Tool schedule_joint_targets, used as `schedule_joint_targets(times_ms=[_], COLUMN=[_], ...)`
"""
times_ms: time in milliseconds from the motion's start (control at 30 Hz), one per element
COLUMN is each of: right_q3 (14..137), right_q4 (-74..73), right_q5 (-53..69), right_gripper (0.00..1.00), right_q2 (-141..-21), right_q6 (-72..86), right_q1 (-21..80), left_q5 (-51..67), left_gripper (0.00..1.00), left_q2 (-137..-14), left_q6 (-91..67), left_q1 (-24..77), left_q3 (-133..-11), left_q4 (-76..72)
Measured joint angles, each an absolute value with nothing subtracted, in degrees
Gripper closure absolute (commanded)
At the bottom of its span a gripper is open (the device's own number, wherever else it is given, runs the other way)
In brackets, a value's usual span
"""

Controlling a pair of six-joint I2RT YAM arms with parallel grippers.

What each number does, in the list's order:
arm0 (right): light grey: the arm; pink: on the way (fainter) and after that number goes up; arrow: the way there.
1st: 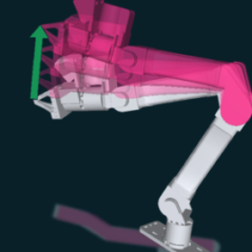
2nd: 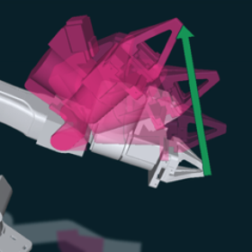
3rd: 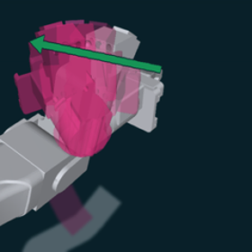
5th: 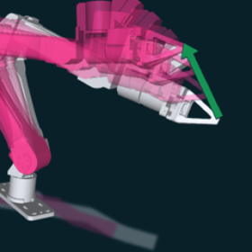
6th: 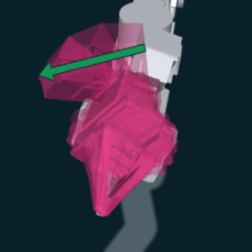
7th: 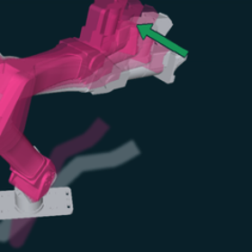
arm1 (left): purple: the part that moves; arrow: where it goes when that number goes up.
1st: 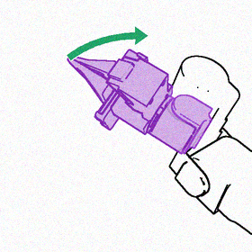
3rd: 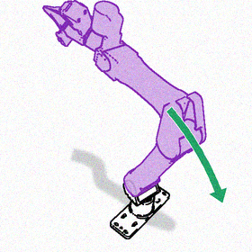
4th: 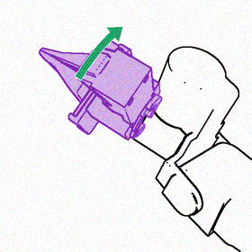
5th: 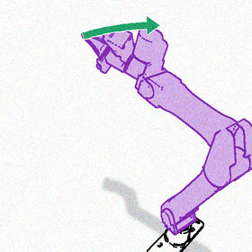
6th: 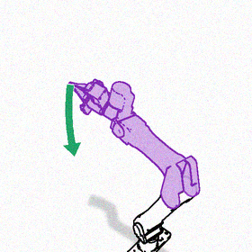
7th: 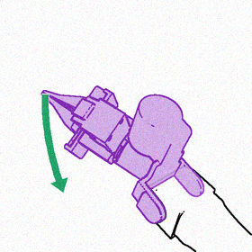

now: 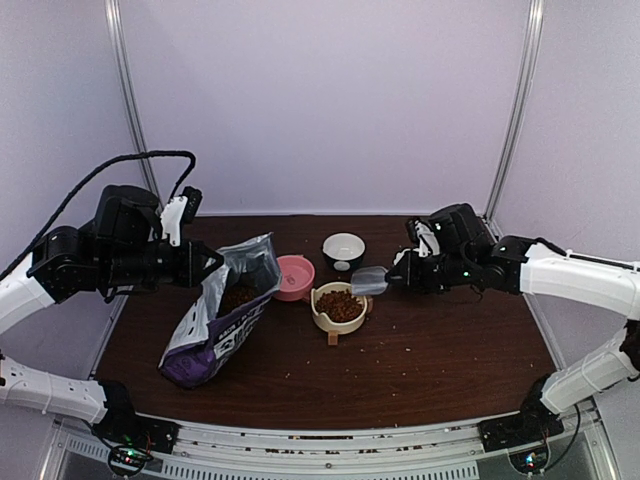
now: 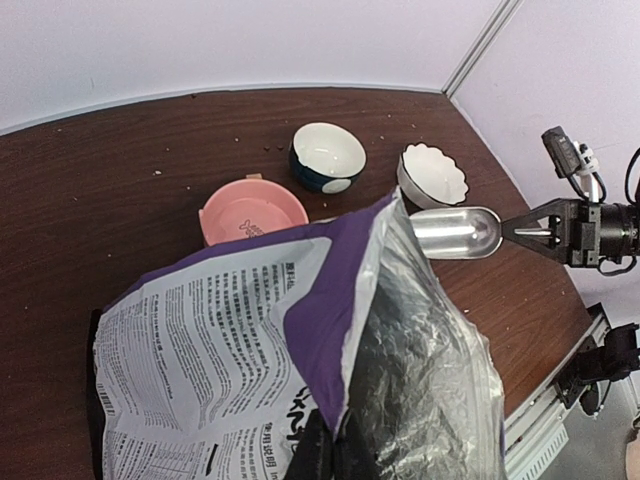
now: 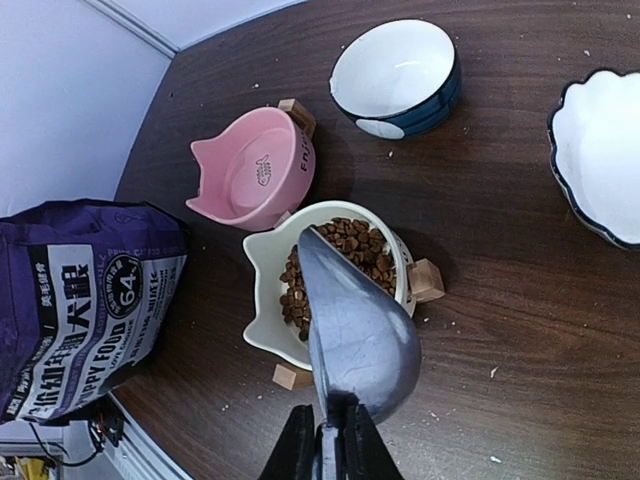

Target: Serve the pet food

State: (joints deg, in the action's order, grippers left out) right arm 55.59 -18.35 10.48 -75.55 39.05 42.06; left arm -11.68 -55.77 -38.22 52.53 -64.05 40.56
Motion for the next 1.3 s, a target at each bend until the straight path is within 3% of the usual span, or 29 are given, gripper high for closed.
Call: schedule_joint_targets(times_ms=[400, 667, 800, 1000, 1300], right_q3=[60.82, 59.44, 59.86, 66.35, 70.0], right_q4=[-25.56, -21.04, -15.92, -16.16, -22.5], right_q5=[4.78, 12.43, 17.93, 19.14, 13.67], right_gripper=[1.0, 1.0, 1.0, 1.0, 1.0], right_q2=[-76.69, -61.56, -57.84, -65.54, -76.07], right_q6=[29.1, 32.32, 35.46, 35.31, 32.82], right_q1=[45.41, 45.87, 50.76, 60.31, 64.29], left_q5=[-10.98, -5.1, -2.66, -1.06, -2.15], left_gripper=[1.0, 1.0, 1.0, 1.0, 1.0], left_q2=[-55.68, -56.05, -58.19, -61.36, -61.69], left_q6=[-38.06, -34.33, -32.29, -31.11, -30.98], left_q1=[52.53, 52.45, 53.28, 54.81, 57.87], left_q3=[-63.83, -63.16, -63.31, -64.14, -64.14], left_q4=[40.21, 38.57, 37.43, 36.75, 36.86])
